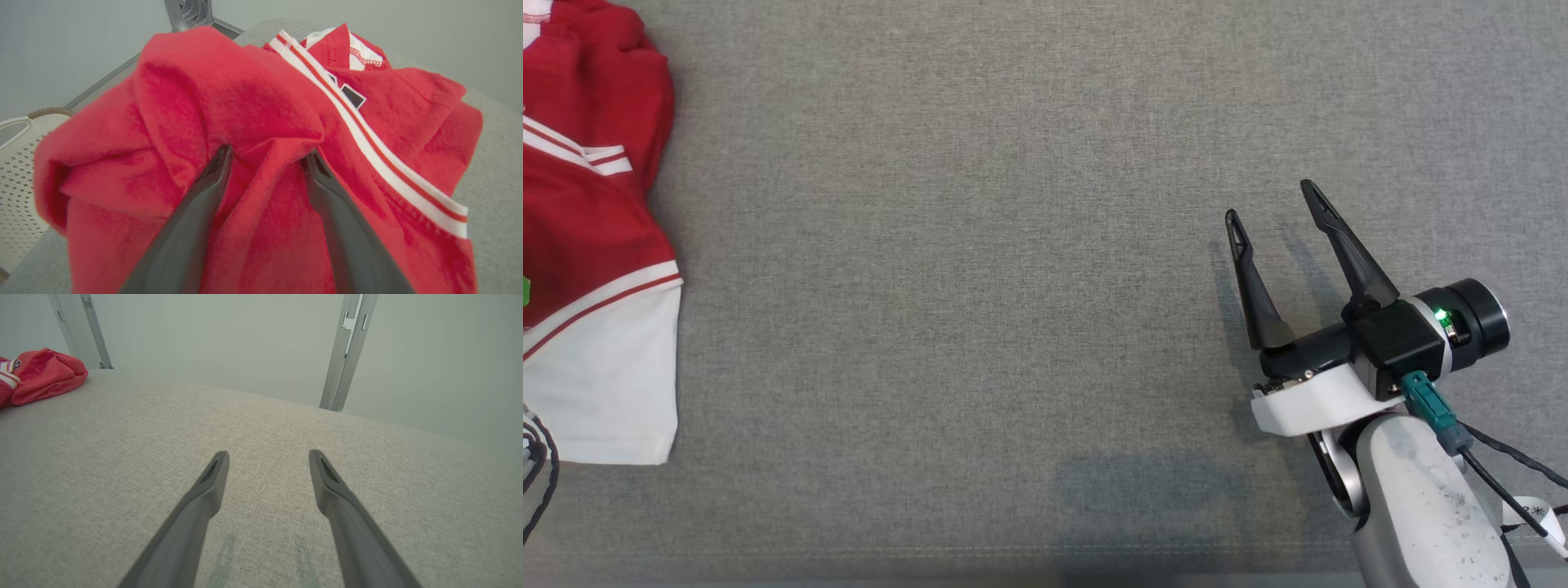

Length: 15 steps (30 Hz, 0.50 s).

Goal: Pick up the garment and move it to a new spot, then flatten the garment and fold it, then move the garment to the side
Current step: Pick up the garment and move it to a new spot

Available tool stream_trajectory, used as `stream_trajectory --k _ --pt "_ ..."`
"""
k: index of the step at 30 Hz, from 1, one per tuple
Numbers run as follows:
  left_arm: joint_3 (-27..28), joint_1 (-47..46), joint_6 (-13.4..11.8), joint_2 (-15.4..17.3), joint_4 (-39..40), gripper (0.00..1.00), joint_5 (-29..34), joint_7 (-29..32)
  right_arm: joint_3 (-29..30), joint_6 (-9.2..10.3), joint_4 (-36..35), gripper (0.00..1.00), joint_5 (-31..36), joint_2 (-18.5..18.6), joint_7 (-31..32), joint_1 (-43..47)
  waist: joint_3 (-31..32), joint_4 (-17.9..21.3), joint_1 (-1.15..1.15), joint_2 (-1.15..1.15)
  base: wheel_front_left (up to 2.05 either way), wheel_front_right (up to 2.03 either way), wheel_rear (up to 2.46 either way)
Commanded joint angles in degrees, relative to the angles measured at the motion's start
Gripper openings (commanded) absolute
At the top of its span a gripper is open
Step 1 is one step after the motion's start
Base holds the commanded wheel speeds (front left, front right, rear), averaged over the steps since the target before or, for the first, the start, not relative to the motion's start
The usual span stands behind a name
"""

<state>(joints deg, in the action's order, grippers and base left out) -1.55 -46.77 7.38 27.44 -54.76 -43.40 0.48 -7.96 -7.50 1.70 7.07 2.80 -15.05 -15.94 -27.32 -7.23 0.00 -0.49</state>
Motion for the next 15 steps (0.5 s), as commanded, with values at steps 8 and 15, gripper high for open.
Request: stream_trajectory --k 8,15 --pt "-1.8 -0.7 0.1 0.0 -1.6 0.00 -2.5 -2.8 1.2 0.01 0.2 1.00 -1.4 0.2 -0.2 0.4 0.4 1.0 0.00 0.49 0.00 0.00 0.00" --pt "-5.9 3.0 0.2 0.7 6.8 0.00 -5.1 -7.6 2.0 0.01 1.0 1.00 -3.2 0.2 -0.2 2.8 5.5 -0.2 0.00 0.49 0.00 0.00 0.00"
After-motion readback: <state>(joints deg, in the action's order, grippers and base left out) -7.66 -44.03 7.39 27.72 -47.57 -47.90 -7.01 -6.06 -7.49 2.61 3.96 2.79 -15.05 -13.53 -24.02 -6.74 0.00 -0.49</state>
